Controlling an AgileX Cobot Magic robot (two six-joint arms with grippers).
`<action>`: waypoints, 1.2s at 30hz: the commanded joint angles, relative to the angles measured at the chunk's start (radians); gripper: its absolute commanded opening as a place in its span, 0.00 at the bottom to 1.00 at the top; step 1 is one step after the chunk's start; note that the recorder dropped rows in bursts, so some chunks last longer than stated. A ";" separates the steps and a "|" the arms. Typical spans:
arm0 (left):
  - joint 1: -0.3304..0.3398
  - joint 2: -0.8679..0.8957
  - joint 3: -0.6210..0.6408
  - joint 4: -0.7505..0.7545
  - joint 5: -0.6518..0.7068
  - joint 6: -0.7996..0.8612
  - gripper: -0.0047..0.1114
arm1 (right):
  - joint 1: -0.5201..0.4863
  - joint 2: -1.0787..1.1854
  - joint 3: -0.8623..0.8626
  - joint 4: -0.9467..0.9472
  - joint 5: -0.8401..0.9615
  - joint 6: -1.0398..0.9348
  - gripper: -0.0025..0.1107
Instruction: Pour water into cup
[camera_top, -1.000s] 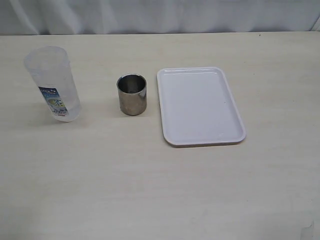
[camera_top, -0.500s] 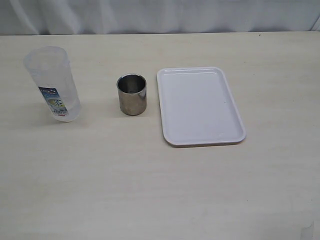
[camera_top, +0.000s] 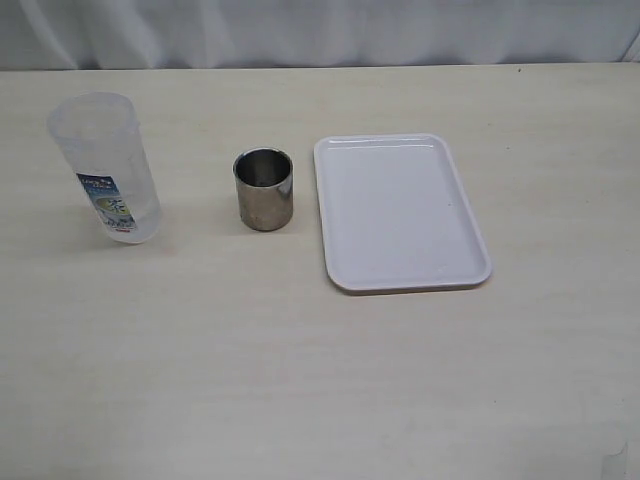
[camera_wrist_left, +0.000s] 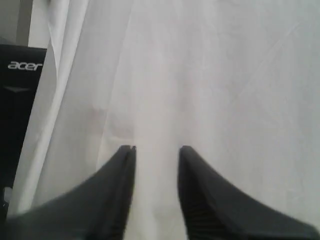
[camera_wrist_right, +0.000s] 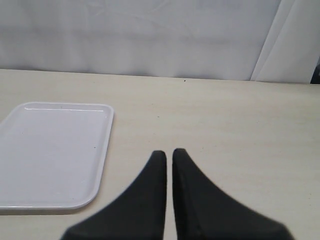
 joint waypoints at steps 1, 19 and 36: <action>0.001 0.111 -0.008 0.039 -0.069 -0.015 0.70 | -0.004 -0.004 0.003 -0.009 -0.012 -0.006 0.06; 0.001 0.654 -0.008 0.371 -0.264 -0.105 0.94 | -0.004 -0.004 0.003 -0.009 -0.011 -0.004 0.06; 0.001 1.144 -0.025 0.395 -0.615 0.011 0.94 | -0.004 -0.004 0.003 0.000 -0.011 -0.004 0.06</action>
